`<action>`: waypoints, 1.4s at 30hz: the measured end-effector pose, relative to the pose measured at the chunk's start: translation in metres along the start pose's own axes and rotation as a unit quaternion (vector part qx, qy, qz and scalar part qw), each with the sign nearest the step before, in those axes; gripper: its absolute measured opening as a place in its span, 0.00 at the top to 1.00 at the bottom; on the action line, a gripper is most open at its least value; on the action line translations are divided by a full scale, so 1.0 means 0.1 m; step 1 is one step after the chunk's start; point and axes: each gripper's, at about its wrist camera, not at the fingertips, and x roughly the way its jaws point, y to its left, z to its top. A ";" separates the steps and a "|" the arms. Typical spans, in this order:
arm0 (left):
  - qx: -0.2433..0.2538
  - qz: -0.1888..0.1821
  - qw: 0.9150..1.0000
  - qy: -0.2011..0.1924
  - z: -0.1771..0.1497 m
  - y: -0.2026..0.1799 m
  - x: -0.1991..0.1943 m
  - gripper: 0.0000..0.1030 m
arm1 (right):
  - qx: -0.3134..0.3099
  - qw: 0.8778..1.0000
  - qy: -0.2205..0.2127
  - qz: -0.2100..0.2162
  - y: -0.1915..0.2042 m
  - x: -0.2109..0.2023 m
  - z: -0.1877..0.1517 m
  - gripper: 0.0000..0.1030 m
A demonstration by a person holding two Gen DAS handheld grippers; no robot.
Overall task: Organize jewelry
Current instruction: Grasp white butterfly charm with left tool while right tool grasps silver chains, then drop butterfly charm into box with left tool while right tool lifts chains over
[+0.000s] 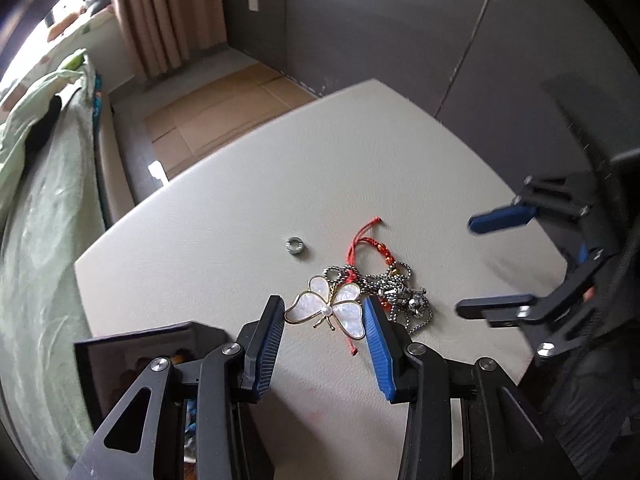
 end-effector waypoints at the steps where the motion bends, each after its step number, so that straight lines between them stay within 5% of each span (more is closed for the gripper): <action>1: -0.003 0.001 1.000 -0.003 0.00 0.02 -0.03 0.59 | 0.001 1.000 0.000 0.002 0.02 0.02 0.01 0.30; 14: -0.064 0.014 0.997 -0.039 -0.13 0.37 -0.39 0.59 | 0.020 1.000 0.010 0.006 0.17 0.26 0.17 0.41; 20: -0.086 0.018 0.995 -0.049 -0.16 0.49 -0.49 0.59 | 0.003 0.999 0.024 -0.045 0.36 0.37 0.23 0.45; 21: -0.089 0.018 0.995 -0.050 -0.17 0.50 -0.51 0.59 | 0.000 0.998 0.028 -0.058 0.39 0.38 0.24 0.51; 23: -0.094 0.019 0.994 -0.055 -0.18 0.52 -0.55 0.59 | -0.002 0.998 0.035 -0.050 0.43 0.37 0.26 0.79; 26: -0.099 0.019 0.993 -0.062 -0.21 0.54 -0.64 0.59 | -0.002 0.998 0.039 -0.048 0.43 0.31 0.26 0.85; 42: -0.121 0.017 0.987 -0.106 -0.42 0.73 -1.10 0.59 | 0.030 0.993 -0.116 -0.020 0.45 -0.95 0.42 0.85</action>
